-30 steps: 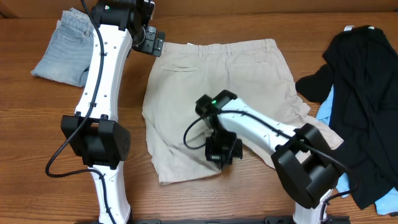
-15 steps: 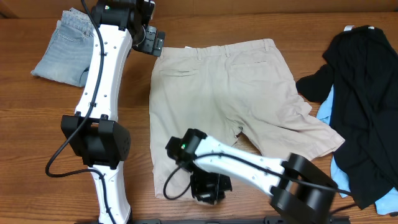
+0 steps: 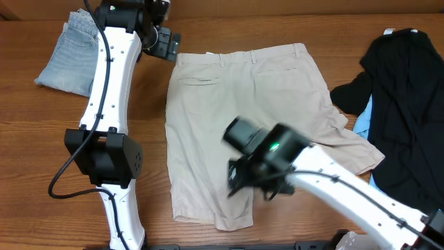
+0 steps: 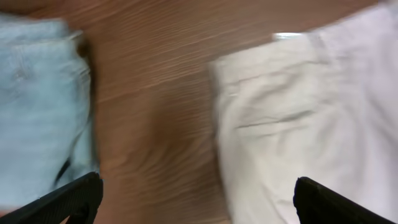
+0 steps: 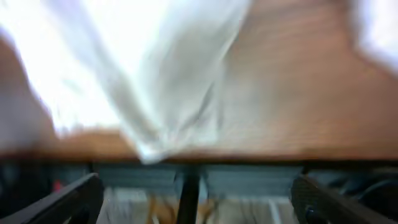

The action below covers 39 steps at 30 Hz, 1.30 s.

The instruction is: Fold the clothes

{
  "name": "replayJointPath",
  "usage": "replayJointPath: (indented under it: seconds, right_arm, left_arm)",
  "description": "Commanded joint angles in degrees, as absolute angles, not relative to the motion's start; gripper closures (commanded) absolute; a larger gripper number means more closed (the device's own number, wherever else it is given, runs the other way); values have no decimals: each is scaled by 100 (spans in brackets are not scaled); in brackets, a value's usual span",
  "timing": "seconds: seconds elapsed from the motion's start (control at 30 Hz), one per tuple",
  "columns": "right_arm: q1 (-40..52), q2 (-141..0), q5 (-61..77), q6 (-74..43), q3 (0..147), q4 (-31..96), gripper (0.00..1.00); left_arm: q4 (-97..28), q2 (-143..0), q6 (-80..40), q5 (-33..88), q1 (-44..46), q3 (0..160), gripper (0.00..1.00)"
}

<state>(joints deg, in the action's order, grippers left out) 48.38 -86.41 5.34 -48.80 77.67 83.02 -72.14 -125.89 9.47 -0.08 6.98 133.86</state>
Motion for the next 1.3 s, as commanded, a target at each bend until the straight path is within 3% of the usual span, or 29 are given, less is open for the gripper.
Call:
replayJointPath:
  seconds: [0.0,0.33,0.6,1.07,1.27]
  right_arm:
    - [3975,-8569,-386,-4646,7874,8145,0]
    - [1494,-8462,307,-3166,7990,7570,0]
    - [338,-8246,416,-2517,8259,7568,0]
    - [-56,-8180,416,-2394,8350,7518,0]
    - [-56,-8182,414,-2394,8350,7494,0]
  left_arm:
    - [-7175,-12536,2290,1640,836,13397,0]
    - [-7168,-12573,3588,1640,1962,13227,0]
    - [-7196,-13225,3199,832,2799,12903,0]
    - [-7032,-14418,3044,897,3336,12903,0]
    - [-6779,-14693,2204,429,3282,12903,0]
